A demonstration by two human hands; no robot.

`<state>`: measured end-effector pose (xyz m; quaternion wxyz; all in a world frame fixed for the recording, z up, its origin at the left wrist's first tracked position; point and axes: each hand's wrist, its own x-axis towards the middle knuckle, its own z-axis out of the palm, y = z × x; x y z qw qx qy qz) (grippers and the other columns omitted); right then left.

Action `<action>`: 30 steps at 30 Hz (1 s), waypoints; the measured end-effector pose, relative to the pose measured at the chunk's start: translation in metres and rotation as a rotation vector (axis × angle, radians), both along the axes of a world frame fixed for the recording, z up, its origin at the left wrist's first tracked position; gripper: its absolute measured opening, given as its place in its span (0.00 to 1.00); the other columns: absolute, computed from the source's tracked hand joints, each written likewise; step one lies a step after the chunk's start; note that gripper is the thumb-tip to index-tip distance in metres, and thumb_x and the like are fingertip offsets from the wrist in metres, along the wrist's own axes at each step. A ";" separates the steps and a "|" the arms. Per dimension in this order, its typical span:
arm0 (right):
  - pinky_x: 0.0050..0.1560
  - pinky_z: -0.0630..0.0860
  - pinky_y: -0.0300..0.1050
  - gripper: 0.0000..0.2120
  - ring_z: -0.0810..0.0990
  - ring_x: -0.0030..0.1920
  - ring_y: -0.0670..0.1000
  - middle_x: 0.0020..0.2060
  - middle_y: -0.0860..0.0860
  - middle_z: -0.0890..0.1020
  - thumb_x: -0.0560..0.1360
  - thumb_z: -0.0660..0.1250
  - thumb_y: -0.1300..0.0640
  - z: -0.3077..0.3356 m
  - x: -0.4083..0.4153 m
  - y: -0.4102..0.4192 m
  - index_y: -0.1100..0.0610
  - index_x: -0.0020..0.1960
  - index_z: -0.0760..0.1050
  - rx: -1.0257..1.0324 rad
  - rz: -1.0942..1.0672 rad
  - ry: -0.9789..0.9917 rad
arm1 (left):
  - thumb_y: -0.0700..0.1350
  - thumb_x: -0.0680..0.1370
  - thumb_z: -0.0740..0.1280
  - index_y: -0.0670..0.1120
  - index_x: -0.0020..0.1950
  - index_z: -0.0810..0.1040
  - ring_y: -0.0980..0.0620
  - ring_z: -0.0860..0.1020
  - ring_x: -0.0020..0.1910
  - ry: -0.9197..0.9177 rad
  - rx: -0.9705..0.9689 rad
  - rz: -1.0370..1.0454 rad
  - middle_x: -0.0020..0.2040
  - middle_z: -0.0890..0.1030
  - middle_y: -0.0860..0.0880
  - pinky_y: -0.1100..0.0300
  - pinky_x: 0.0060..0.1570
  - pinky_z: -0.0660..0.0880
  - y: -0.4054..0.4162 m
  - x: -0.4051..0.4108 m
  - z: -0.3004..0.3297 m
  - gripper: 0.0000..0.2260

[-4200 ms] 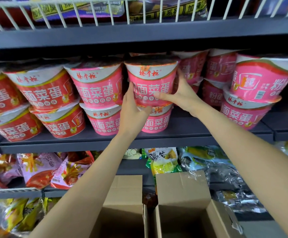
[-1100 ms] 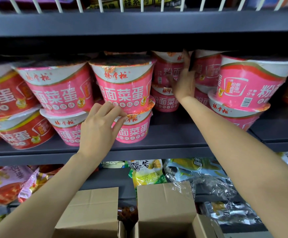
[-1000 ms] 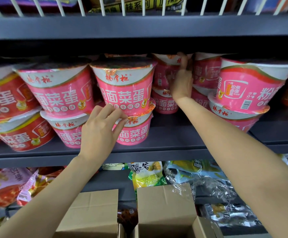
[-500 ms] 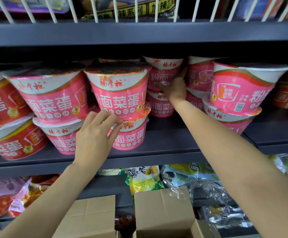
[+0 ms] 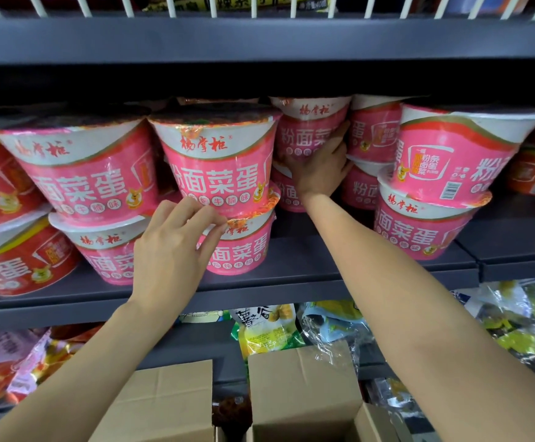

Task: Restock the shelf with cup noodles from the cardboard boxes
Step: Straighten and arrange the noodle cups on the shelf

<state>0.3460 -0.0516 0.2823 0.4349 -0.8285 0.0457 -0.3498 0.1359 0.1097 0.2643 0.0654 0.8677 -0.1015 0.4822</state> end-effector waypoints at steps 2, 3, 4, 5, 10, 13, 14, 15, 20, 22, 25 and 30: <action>0.72 0.55 0.58 0.60 0.65 0.71 0.57 0.69 0.58 0.68 0.61 0.76 0.38 -0.001 -0.001 -0.001 0.60 0.78 0.45 -0.016 -0.009 0.003 | 0.45 0.76 0.68 0.44 0.43 0.79 0.49 0.71 0.39 -0.001 -0.002 0.007 0.41 0.78 0.49 0.59 0.31 0.68 0.000 0.000 -0.001 0.05; 0.72 0.56 0.58 0.60 0.65 0.70 0.57 0.68 0.58 0.68 0.61 0.76 0.37 -0.001 -0.001 -0.002 0.60 0.78 0.45 -0.029 -0.011 0.009 | 0.45 0.76 0.68 0.44 0.43 0.79 0.49 0.71 0.39 -0.002 -0.002 0.007 0.41 0.78 0.49 0.59 0.30 0.69 0.000 0.000 -0.001 0.05; 0.72 0.57 0.58 0.60 0.66 0.70 0.57 0.68 0.58 0.69 0.61 0.75 0.36 -0.001 -0.001 -0.002 0.59 0.78 0.46 -0.041 -0.010 0.019 | 0.45 0.76 0.68 0.44 0.43 0.79 0.49 0.71 0.39 -0.004 -0.001 0.004 0.41 0.78 0.48 0.58 0.30 0.70 0.000 0.000 -0.001 0.05; 0.71 0.58 0.58 0.60 0.67 0.69 0.57 0.67 0.58 0.69 0.61 0.75 0.35 0.000 0.000 -0.003 0.59 0.78 0.46 -0.052 -0.005 0.030 | 0.45 0.76 0.68 0.44 0.43 0.79 0.49 0.72 0.39 -0.005 0.000 0.001 0.41 0.78 0.48 0.57 0.30 0.70 0.000 -0.001 -0.001 0.05; 0.70 0.59 0.61 0.59 0.67 0.69 0.59 0.68 0.58 0.67 0.60 0.74 0.33 0.002 -0.005 -0.005 0.58 0.77 0.47 -0.082 0.033 0.075 | 0.44 0.76 0.69 0.43 0.43 0.79 0.48 0.71 0.39 -0.006 -0.007 0.008 0.41 0.78 0.48 0.57 0.29 0.69 -0.002 -0.001 0.000 0.05; 0.67 0.64 0.59 0.55 0.65 0.69 0.62 0.71 0.61 0.63 0.62 0.75 0.37 -0.015 -0.020 -0.014 0.57 0.77 0.49 -0.083 0.042 -0.021 | 0.43 0.76 0.70 0.43 0.44 0.79 0.48 0.71 0.39 0.006 -0.014 0.005 0.40 0.77 0.48 0.56 0.29 0.69 -0.002 -0.001 0.001 0.04; 0.65 0.67 0.59 0.51 0.66 0.67 0.63 0.70 0.62 0.63 0.64 0.76 0.43 -0.024 -0.025 -0.017 0.56 0.77 0.52 -0.097 0.051 -0.027 | 0.43 0.76 0.70 0.44 0.44 0.79 0.48 0.71 0.39 0.007 -0.014 0.004 0.40 0.77 0.48 0.56 0.28 0.69 -0.002 -0.002 0.001 0.04; 0.64 0.69 0.59 0.48 0.68 0.66 0.64 0.69 0.63 0.64 0.65 0.77 0.50 -0.035 -0.030 -0.020 0.56 0.76 0.54 -0.114 0.074 -0.026 | 0.43 0.76 0.70 0.44 0.44 0.79 0.48 0.71 0.39 0.006 -0.015 0.003 0.40 0.77 0.48 0.56 0.28 0.70 -0.002 -0.002 0.001 0.04; 0.65 0.69 0.50 0.39 0.67 0.69 0.64 0.74 0.63 0.54 0.70 0.70 0.67 -0.063 -0.038 -0.031 0.50 0.76 0.58 -0.157 0.373 -0.040 | 0.44 0.77 0.69 0.43 0.44 0.79 0.47 0.71 0.38 0.004 -0.020 0.016 0.40 0.77 0.47 0.56 0.29 0.69 -0.003 -0.002 0.000 0.05; 0.67 0.67 0.47 0.38 0.64 0.72 0.61 0.76 0.61 0.51 0.72 0.67 0.70 -0.061 -0.033 -0.033 0.47 0.75 0.59 -0.164 0.425 0.004 | 0.44 0.77 0.69 0.43 0.44 0.79 0.47 0.71 0.38 0.005 -0.016 0.019 0.40 0.77 0.48 0.57 0.29 0.68 -0.003 -0.002 0.000 0.05; 0.62 0.69 0.42 0.35 0.69 0.68 0.59 0.75 0.58 0.56 0.73 0.64 0.70 -0.057 -0.027 -0.034 0.45 0.74 0.62 -0.167 0.415 0.015 | 0.44 0.77 0.69 0.43 0.44 0.79 0.47 0.71 0.38 0.000 -0.006 0.021 0.40 0.77 0.47 0.59 0.31 0.66 -0.003 -0.002 0.001 0.05; 0.61 0.68 0.41 0.33 0.69 0.68 0.58 0.74 0.57 0.61 0.73 0.64 0.70 -0.054 -0.020 -0.042 0.47 0.72 0.64 -0.185 0.428 0.019 | 0.43 0.77 0.69 0.43 0.44 0.79 0.47 0.71 0.38 0.001 -0.003 0.032 0.40 0.77 0.47 0.60 0.33 0.64 -0.003 -0.002 0.001 0.05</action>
